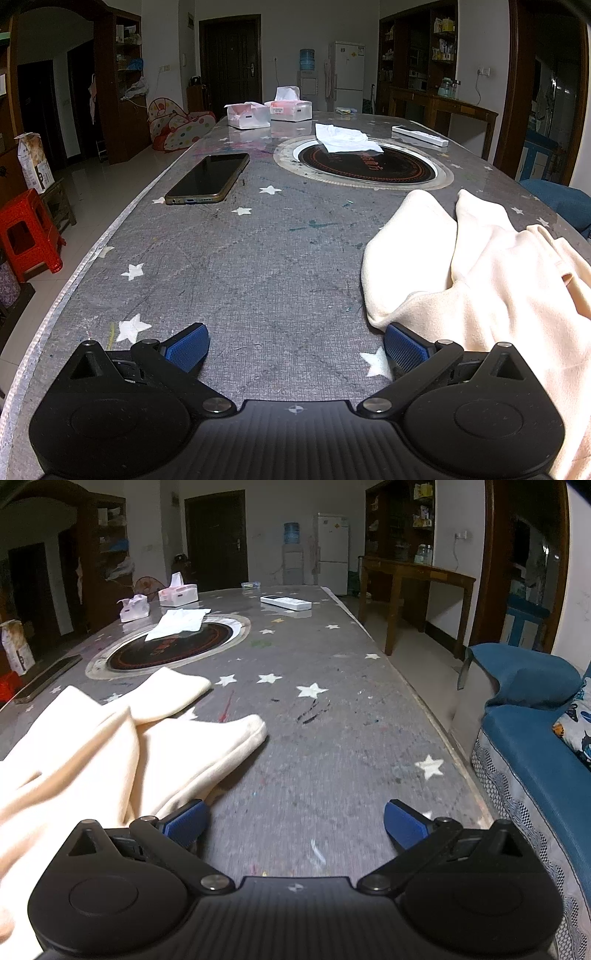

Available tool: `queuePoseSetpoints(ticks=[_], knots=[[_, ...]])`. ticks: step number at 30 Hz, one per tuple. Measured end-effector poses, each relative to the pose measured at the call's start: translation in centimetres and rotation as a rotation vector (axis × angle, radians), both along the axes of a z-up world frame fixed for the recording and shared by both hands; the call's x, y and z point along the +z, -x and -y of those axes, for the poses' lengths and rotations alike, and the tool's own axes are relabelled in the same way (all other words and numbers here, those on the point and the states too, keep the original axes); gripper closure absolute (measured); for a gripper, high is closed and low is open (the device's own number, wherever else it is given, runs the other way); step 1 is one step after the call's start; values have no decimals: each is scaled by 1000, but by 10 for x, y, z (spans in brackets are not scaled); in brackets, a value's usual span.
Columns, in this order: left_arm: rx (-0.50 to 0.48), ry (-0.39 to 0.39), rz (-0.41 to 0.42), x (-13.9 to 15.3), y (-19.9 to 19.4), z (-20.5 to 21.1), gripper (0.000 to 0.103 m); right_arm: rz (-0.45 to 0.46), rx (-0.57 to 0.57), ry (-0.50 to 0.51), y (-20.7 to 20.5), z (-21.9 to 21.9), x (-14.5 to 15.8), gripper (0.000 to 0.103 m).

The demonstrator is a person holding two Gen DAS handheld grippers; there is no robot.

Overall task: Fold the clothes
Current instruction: 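Reach both grippers toward the crumpled cream shirt on the table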

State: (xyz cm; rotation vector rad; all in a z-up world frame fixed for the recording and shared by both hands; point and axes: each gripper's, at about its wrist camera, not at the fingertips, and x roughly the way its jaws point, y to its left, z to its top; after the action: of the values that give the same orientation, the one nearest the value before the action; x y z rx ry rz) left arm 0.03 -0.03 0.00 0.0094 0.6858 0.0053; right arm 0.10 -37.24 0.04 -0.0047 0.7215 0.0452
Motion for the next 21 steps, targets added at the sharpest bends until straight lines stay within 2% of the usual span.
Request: queuePoseSetpoints(ticks=[7,13,21], knots=[[18,-1,-11,0,-1,2,0,21,-2,-13,18,-1,2,0],[35,2,-27,3,8,7,0,51,39,-16,41,8,17,0],[35,31,-11,20,22,14,0,108,63,-33,66,4,28,0]])
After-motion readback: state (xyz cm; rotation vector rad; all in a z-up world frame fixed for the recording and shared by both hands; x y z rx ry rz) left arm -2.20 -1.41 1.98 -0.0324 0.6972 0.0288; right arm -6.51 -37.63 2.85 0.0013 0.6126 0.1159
